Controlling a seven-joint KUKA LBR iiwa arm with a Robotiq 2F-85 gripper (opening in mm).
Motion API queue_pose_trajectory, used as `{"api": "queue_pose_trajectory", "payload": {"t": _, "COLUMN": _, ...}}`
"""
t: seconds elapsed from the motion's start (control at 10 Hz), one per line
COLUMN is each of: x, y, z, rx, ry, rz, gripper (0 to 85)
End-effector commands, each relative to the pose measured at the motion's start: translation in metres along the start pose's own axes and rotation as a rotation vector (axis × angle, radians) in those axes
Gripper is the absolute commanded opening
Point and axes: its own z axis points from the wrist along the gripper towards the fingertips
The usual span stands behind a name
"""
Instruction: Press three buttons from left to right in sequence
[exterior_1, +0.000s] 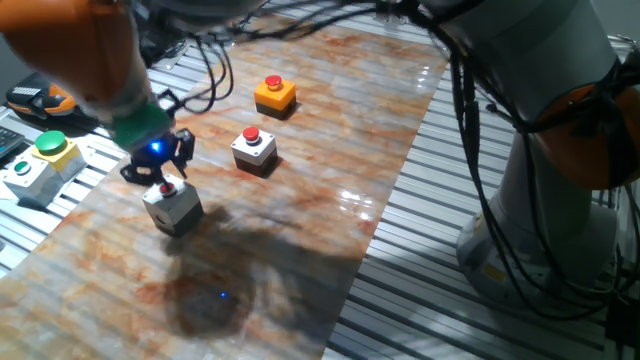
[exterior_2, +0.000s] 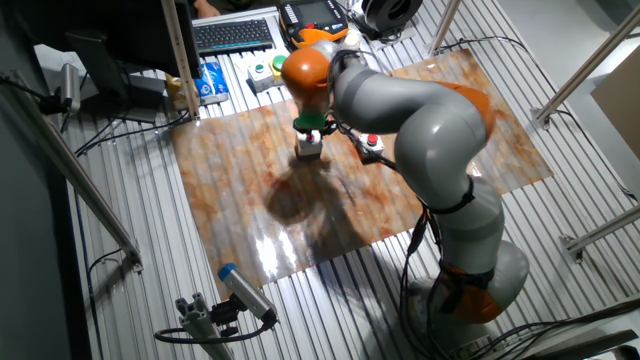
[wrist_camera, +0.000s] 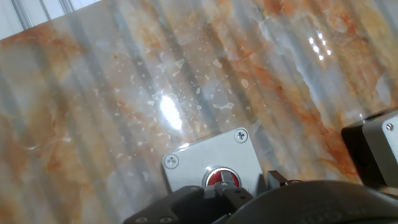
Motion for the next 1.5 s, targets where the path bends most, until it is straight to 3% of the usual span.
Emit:
{"api": "queue_pose_trajectory", "payload": {"t": 0.0, "x": 0.0, "y": 0.0, "z": -0.007, "rx": 0.003, "ry": -0.001, "rz": 0.001, "gripper": 34.0}}
{"api": "queue_pose_trajectory", "payload": {"t": 0.3, "x": -0.002, "y": 0.001, "z": -0.018, "rx": 0.003, "ry": 0.008, "rz": 0.007, "gripper": 34.0}}
{"api": "queue_pose_trajectory", "payload": {"t": 0.8, "x": -0.011, "y": -0.008, "z": -0.035, "rx": -0.052, "ry": 0.041, "rz": 0.01, "gripper": 34.0}}
{"api": "queue_pose_trajectory", "payload": {"t": 0.9, "x": -0.013, "y": -0.011, "z": -0.038, "rx": -0.075, "ry": 0.053, "rz": 0.005, "gripper": 34.0}}
{"api": "queue_pose_trajectory", "payload": {"t": 1.3, "x": -0.021, "y": -0.022, "z": -0.042, "rx": -0.085, "ry": 0.062, "rz": -0.02, "gripper": 34.0}}
{"api": "queue_pose_trajectory", "payload": {"t": 1.4, "x": -0.024, "y": -0.025, "z": -0.043, "rx": -0.113, "ry": 0.072, "rz": -0.016, "gripper": 34.0}}
